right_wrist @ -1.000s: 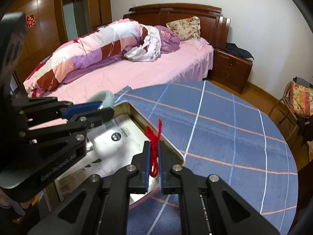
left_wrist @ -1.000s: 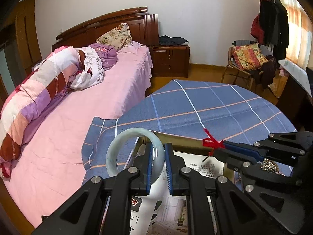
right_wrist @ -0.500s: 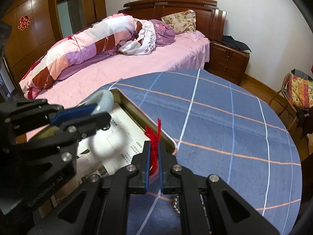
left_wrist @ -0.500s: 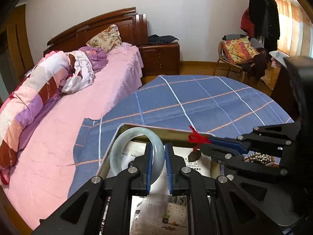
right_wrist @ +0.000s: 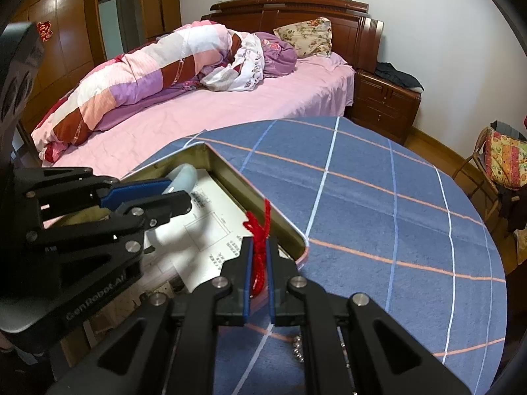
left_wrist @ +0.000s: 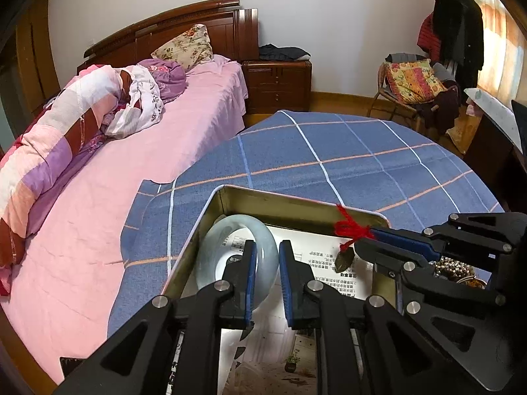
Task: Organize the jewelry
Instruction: 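Carry the white bangle and red knot charm over the pink tin with both tools, then open the left tool to drop the bangle into the tin while the right tool releases the charm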
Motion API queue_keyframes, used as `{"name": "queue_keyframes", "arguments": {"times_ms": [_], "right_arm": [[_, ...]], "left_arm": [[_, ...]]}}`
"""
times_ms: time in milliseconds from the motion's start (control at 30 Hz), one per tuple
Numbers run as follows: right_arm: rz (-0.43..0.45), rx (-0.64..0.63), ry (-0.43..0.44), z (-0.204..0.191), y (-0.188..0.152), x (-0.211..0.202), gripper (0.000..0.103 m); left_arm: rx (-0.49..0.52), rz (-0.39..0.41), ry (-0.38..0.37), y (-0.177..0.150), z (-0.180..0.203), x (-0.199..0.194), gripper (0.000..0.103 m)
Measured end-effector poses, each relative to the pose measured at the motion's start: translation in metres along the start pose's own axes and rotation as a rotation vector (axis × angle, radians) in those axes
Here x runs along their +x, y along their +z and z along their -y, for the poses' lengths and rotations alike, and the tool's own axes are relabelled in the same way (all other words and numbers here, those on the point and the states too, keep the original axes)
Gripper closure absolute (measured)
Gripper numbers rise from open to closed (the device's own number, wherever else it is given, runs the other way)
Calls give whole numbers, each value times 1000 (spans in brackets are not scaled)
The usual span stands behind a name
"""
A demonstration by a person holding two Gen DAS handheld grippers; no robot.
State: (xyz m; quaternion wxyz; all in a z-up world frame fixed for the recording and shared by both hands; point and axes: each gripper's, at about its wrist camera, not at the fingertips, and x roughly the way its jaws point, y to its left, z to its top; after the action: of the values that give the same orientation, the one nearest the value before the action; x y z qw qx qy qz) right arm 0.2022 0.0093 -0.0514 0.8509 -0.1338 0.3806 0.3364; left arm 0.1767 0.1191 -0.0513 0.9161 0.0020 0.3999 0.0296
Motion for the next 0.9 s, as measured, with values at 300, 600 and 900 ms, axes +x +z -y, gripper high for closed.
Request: {"name": "queue_keyframes", "arguments": {"times_ms": [300, 600, 900], "right_arm": [[17, -3, -4, -3, 0, -1, 75], [34, 68, -54, 13, -4, -7, 28], [50, 84, -40, 16, -5, -13, 24]], "left_arm": [[-19, -31, 12, 1, -3, 6, 72], [-25, -47, 45, 0, -4, 8, 57], [-4, -18, 102, 2, -5, 4, 43]]}}
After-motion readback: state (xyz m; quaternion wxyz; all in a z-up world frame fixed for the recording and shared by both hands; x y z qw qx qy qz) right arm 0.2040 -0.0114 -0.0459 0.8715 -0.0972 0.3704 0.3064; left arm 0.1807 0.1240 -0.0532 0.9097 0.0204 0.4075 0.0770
